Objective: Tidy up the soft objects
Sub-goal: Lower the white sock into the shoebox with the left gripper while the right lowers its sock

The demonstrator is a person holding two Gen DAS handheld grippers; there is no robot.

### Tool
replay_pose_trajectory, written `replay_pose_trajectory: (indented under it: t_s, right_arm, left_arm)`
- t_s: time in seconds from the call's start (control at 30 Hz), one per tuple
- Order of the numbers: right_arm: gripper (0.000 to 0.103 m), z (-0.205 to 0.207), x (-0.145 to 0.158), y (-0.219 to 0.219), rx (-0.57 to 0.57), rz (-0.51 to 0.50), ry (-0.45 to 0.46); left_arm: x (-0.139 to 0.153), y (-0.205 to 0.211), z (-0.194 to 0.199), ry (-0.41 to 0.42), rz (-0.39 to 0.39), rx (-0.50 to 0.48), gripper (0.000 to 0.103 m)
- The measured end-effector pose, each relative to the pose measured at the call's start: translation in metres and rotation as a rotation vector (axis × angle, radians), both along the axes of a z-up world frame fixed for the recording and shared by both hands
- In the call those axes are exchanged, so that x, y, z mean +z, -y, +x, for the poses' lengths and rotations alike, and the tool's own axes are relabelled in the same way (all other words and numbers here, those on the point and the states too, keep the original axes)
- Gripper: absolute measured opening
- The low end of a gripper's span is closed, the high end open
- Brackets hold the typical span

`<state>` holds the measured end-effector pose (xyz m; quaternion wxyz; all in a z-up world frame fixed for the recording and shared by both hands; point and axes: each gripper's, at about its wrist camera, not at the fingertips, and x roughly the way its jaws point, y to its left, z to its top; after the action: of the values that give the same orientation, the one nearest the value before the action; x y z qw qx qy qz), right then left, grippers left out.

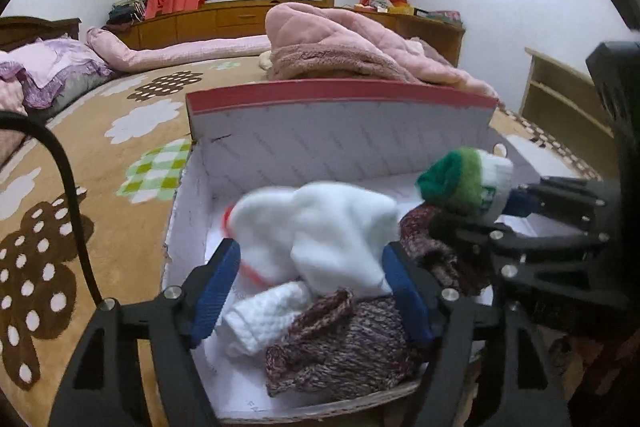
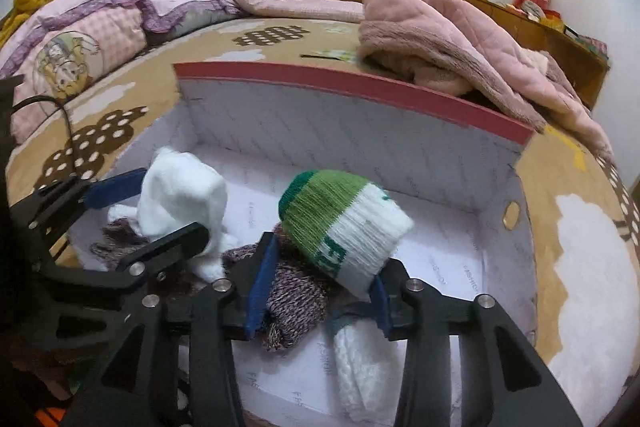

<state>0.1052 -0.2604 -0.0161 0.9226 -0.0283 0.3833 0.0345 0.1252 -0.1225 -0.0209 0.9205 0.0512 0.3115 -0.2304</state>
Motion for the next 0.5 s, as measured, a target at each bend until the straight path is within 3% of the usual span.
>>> replay_pose_trajectory:
  t_s: [0.5]
  right_arm:
    - [0.052,-0.0036,-0.0012,0.0016,-0.031,-0.013,0.016]
  left_arm:
    - [-0.0014,0.0003,-0.0008,-0.001,0.005,-0.005,0.08]
